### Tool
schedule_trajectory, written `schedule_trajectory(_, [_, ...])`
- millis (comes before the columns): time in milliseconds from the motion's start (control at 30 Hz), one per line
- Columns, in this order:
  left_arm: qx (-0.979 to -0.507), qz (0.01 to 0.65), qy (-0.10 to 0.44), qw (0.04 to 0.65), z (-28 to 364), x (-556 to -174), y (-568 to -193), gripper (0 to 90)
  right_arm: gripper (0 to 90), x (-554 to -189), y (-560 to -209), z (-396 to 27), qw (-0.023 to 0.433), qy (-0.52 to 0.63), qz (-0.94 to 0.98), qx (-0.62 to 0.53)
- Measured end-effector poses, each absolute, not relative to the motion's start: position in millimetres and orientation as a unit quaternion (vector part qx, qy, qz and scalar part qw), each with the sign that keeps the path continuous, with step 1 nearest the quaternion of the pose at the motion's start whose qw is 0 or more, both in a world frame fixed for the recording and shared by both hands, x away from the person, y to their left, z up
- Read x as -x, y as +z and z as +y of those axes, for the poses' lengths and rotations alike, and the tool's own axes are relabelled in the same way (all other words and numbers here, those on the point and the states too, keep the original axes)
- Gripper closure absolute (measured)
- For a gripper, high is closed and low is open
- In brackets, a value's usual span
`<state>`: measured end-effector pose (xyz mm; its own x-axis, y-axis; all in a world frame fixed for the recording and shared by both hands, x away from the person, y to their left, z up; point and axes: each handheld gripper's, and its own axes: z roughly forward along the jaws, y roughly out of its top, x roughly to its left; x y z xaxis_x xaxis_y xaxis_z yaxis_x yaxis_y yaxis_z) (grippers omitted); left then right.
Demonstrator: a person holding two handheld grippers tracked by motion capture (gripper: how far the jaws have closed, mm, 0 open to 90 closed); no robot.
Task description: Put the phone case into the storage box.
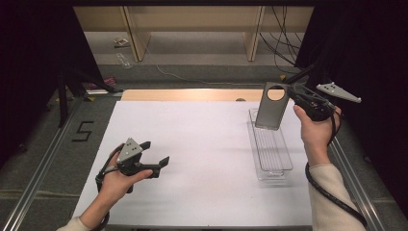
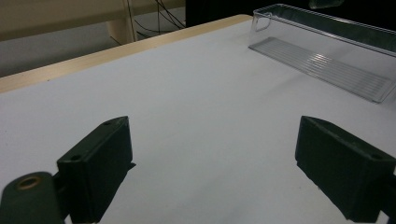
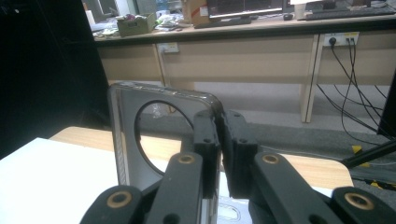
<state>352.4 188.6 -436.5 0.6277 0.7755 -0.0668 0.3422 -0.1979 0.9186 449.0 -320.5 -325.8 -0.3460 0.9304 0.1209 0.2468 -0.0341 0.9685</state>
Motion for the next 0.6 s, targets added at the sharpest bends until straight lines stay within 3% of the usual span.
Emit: schedule_trajectory(600, [-0.745,0.375,0.211,0.510,188.3,-352.5,-436.8,10.7,85.5,-453.2,-326.5,-320.3,0.321,0.537,0.617,-0.477])
